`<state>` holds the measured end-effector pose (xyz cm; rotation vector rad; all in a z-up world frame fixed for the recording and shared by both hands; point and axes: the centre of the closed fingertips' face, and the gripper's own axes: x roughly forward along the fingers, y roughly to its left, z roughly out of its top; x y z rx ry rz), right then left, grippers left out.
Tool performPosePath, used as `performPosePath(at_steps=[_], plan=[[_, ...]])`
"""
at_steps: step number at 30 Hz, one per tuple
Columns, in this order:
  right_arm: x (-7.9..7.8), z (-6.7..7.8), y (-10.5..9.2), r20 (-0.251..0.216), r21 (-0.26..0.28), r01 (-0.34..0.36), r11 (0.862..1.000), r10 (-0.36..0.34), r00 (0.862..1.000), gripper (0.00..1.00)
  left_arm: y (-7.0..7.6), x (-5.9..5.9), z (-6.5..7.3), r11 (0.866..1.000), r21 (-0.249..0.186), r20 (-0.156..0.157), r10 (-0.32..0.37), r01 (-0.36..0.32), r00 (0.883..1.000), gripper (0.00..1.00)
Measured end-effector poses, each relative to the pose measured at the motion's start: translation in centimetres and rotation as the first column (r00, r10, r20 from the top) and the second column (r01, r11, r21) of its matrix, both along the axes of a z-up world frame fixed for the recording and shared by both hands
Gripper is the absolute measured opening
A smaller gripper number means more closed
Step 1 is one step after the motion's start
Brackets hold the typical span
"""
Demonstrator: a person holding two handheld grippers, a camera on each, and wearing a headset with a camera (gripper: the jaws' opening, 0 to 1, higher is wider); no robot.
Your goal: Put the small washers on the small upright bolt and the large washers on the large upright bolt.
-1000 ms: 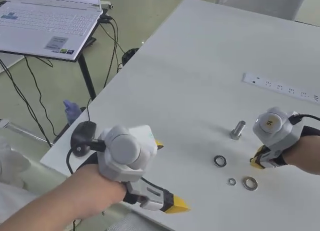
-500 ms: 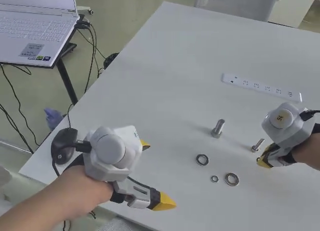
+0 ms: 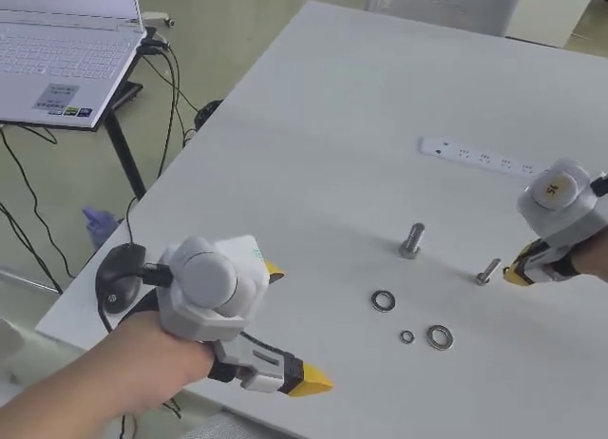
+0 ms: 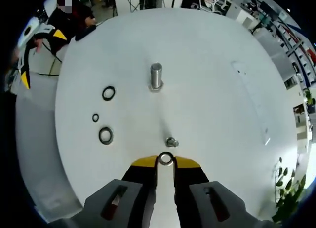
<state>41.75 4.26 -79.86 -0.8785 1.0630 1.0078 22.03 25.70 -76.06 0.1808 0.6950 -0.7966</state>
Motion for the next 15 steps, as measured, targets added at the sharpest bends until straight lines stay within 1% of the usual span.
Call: performPosePath(at_steps=[3,7,11,15], plan=[[0.5,0.3,0.4,0.011,0.003,-0.007,1.000,0.007,1.000,0.13,0.0,-0.1,-0.1,1.000,0.000,-0.004,0.001,-0.001,1.000,0.88],[1.1,0.0,0.7,0.016,-0.004,-0.018,1.000,0.018,1.000,0.13,0.1,-0.2,-0.2,1.000,-0.002,-0.007,0.006,-0.006,1.000,0.87],[1.2,-0.6,0.7,0.008,-0.010,-0.021,1.000,0.022,1.000,0.13,0.1,-0.1,-0.3,1.000,-0.005,-0.006,0.010,-0.010,1.000,0.87],[1.1,-0.8,0.9,0.004,-0.008,-0.027,1.000,0.027,1.000,0.13,0.3,0.0,-0.4,1.000,-0.003,-0.010,0.011,-0.011,1.000,0.87]])
